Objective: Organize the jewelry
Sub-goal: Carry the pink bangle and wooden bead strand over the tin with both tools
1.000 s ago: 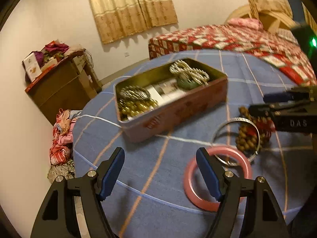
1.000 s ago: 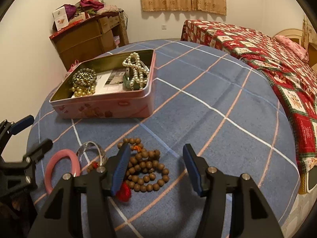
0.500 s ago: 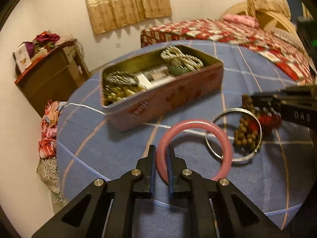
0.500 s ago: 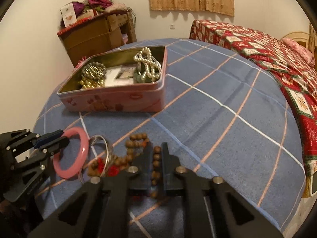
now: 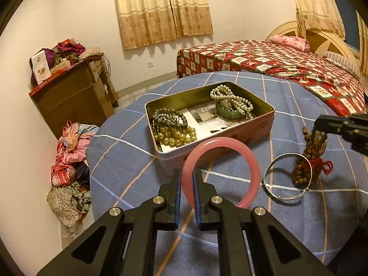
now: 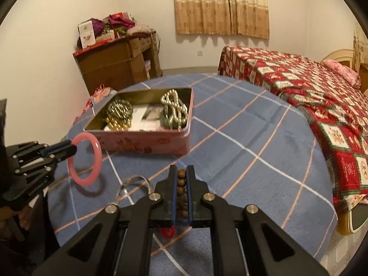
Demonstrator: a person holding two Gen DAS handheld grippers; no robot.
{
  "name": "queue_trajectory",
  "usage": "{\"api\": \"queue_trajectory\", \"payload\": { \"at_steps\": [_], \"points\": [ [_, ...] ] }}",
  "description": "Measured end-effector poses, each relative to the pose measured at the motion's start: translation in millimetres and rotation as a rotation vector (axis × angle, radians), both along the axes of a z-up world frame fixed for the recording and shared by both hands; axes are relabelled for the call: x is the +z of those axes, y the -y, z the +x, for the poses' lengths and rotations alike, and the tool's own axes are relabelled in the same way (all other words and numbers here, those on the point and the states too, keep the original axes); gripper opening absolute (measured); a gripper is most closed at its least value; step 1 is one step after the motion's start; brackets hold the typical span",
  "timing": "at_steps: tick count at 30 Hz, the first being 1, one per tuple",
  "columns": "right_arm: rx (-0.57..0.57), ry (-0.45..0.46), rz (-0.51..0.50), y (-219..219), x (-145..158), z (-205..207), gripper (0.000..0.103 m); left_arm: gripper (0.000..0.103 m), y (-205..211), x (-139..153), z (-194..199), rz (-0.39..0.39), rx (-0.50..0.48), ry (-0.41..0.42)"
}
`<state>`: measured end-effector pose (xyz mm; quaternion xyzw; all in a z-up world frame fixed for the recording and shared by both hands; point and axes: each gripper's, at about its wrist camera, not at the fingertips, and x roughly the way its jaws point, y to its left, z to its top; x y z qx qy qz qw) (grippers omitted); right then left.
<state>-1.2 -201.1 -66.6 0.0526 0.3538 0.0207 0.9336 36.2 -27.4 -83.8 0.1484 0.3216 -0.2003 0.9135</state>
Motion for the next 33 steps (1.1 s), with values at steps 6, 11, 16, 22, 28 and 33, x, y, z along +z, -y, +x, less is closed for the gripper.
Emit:
{"api": "queue_trajectory", "payload": {
  "at_steps": [6,11,16,22,28,33],
  "points": [
    [0.010,0.077,0.010,-0.9,26.4,-8.0,0.009,0.009,-0.4,10.6,-0.8,-0.014,-0.004,0.024],
    [0.008,0.115,0.010,1.3,38.8,-7.6,0.009,0.009,-1.4,22.2,3.0,-0.026,0.002,0.046],
    [0.007,0.096,0.033,9.3,31.5,-0.9,0.009,0.009,-2.3,28.0,5.9,-0.030,0.006,0.055],
    [0.000,0.085,0.057,17.3,28.4,1.1,0.009,0.009,2.2,28.8,11.4,-0.001,0.008,0.066],
    [-0.002,0.105,0.024,15.6,41.8,10.6,0.009,0.009,8.2,42.4,29.8,0.025,0.026,0.119],
    [0.017,0.120,-0.016,7.6,54.9,30.9,0.009,0.009,12.1,53.4,53.0,0.031,0.045,0.145]
  ]
}}
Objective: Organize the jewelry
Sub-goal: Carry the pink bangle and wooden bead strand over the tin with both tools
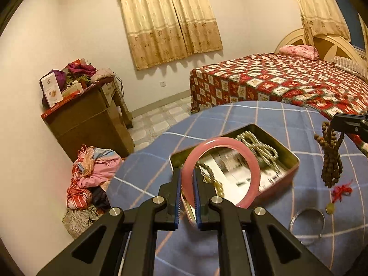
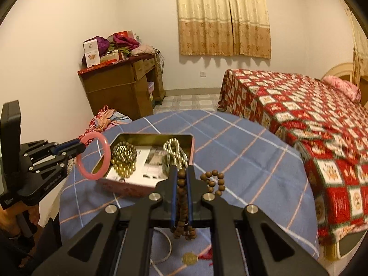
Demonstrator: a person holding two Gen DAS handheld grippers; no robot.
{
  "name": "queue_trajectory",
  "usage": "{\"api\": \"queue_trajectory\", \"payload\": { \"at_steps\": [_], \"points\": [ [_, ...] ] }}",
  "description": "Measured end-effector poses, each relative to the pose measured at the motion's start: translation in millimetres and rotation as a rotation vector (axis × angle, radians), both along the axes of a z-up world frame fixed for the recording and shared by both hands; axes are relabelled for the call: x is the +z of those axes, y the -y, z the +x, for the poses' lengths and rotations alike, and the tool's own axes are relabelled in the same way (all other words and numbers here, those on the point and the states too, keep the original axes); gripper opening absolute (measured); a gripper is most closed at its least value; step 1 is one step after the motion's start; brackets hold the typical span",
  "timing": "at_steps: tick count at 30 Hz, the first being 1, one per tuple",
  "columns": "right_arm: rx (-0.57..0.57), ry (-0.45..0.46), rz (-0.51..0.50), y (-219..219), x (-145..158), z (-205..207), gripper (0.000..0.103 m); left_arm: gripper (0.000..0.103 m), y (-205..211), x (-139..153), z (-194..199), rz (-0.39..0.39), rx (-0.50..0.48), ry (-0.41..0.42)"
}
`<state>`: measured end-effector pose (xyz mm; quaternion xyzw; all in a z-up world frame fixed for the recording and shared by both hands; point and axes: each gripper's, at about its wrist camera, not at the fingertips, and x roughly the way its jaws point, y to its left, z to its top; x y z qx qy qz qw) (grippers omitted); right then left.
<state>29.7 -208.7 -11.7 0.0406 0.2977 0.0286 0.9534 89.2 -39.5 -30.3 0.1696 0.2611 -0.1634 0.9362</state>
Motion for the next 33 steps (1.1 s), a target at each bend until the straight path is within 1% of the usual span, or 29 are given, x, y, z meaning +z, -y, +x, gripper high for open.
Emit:
{"api": "queue_trajectory", "payload": {
  "at_steps": [7,14,24,33],
  "points": [
    [0.024,0.000,-0.049,-14.1,5.2,29.7,0.009,0.009,3.6,6.2,29.2,0.003,0.034,0.009],
    [0.034,0.004,-0.102,-28.9,6.1,51.0,0.009,0.009,7.5,7.9,46.0,0.006,0.054,0.014],
    [0.020,-0.012,-0.127,-35.0,1.5,70.6,0.009,0.009,14.3,-2.6,58.0,0.018,0.061,-0.005],
    [0.010,-0.052,-0.133,-32.6,-12.6,87.2,0.009,0.009,18.2,-15.9,68.5,0.033,0.065,-0.036]
  ]
}}
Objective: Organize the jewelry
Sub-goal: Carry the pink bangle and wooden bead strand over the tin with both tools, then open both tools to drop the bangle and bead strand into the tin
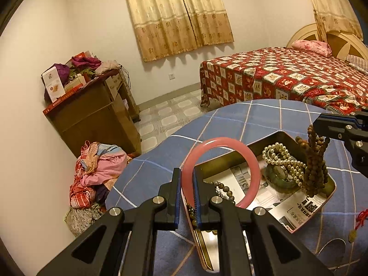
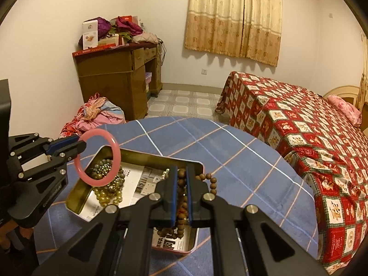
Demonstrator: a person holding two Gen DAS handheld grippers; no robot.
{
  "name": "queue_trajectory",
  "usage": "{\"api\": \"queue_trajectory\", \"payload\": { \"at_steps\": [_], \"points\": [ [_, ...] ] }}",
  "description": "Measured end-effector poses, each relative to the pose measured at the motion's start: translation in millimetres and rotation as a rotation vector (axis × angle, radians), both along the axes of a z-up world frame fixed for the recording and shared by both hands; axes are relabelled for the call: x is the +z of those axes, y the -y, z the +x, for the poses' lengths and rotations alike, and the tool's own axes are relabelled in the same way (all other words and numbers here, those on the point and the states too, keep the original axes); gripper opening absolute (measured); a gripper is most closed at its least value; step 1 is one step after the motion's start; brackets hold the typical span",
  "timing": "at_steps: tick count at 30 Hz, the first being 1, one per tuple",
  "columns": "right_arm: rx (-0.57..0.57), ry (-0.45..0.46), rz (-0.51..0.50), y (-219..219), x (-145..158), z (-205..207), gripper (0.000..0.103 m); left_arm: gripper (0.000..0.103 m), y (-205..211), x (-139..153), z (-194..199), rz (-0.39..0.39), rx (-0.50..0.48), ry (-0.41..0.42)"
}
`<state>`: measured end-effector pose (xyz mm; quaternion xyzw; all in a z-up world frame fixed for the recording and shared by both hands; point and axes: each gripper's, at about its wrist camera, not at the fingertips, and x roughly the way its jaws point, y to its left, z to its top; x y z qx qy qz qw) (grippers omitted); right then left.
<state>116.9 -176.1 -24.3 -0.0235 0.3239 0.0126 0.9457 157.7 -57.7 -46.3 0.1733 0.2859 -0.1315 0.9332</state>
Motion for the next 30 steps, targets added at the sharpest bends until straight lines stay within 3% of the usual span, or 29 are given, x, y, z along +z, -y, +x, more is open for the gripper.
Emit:
{"api": "queue_trajectory", "payload": {
  "at_steps": [10,13,15,16,17,18,22,27,30],
  "points": [
    [-0.014,-0.084,0.013,6.3,-21.2,14.1,0.010,0.011,5.5,-19.2,10.8,0.007,-0.014,-0.067],
    [-0.011,-0.103,0.009,6.2,-25.5,14.3,0.010,0.016,9.1,-21.3,7.9,0.026,-0.025,-0.068],
    [-0.015,-0.106,0.006,6.5,-26.7,13.2,0.017,0.040,10.2,-20.1,6.0,0.030,-0.020,-0.059],
    [-0.018,-0.106,0.007,7.2,-27.3,12.5,0.023,0.066,9.6,-18.5,3.3,0.034,-0.006,-0.038],
    [-0.020,-0.107,0.010,7.6,-27.5,12.4,0.025,0.082,9.1,-16.7,0.3,0.036,0.007,-0.012],
    [-0.023,-0.111,0.012,8.2,-28.1,11.5,0.025,0.082,7.4,-14.3,-2.9,0.030,0.008,0.011],
    [-0.031,-0.104,0.004,7.3,-27.8,7.3,0.042,0.082,2.2,-12.9,-7.3,0.029,0.012,0.008],
    [-0.031,-0.106,0.004,4.9,-29.1,5.2,0.043,0.082,2.9,-15.0,-9.5,0.050,0.012,0.009],
    [-0.029,-0.104,0.005,5.0,-29.0,4.5,0.050,0.082,2.3,-14.2,-9.7,0.050,0.015,0.010]
  ]
}}
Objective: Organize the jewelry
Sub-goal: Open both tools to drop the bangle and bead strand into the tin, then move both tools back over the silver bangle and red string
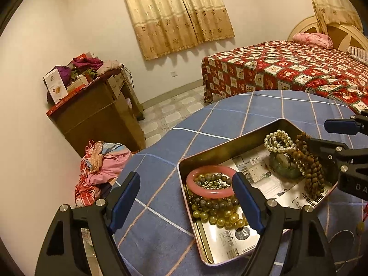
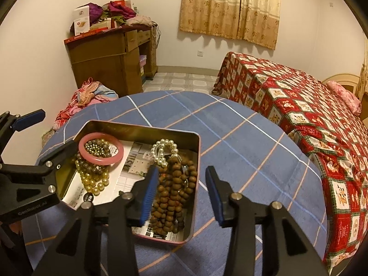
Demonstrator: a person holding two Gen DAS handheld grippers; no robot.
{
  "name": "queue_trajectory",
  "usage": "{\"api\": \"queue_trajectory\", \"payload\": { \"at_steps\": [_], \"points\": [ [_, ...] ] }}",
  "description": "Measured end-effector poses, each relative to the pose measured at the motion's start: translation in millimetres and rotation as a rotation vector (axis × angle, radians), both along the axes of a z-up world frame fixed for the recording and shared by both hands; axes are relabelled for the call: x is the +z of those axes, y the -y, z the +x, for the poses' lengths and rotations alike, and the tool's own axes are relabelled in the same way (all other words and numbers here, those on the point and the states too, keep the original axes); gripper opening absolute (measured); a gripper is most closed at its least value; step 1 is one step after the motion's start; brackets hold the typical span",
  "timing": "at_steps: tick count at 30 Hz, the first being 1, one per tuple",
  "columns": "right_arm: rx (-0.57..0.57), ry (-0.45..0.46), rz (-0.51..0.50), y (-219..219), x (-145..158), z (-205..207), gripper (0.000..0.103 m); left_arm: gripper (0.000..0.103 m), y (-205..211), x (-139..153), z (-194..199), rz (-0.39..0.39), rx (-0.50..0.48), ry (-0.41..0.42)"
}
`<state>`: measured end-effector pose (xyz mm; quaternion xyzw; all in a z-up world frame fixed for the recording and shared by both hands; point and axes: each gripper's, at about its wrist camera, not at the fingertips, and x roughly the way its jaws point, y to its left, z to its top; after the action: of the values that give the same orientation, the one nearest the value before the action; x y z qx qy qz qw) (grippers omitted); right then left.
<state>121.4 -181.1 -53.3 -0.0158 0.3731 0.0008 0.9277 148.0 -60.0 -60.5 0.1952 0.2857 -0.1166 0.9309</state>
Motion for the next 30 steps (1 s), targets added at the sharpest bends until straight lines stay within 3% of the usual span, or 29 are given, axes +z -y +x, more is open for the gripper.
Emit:
{"api": "queue_trajectory", "payload": {
  "at_steps": [14,30],
  "points": [
    [0.000,0.017,-0.008,0.5,4.1,-7.8,0.059,0.082,-2.2,0.9,-8.3,0.004,0.006,-0.004],
    [-0.061,0.008,0.019,23.0,-6.5,-64.4,0.069,0.082,4.0,-9.2,-92.1,-0.020,-0.044,-0.013]
  ]
}}
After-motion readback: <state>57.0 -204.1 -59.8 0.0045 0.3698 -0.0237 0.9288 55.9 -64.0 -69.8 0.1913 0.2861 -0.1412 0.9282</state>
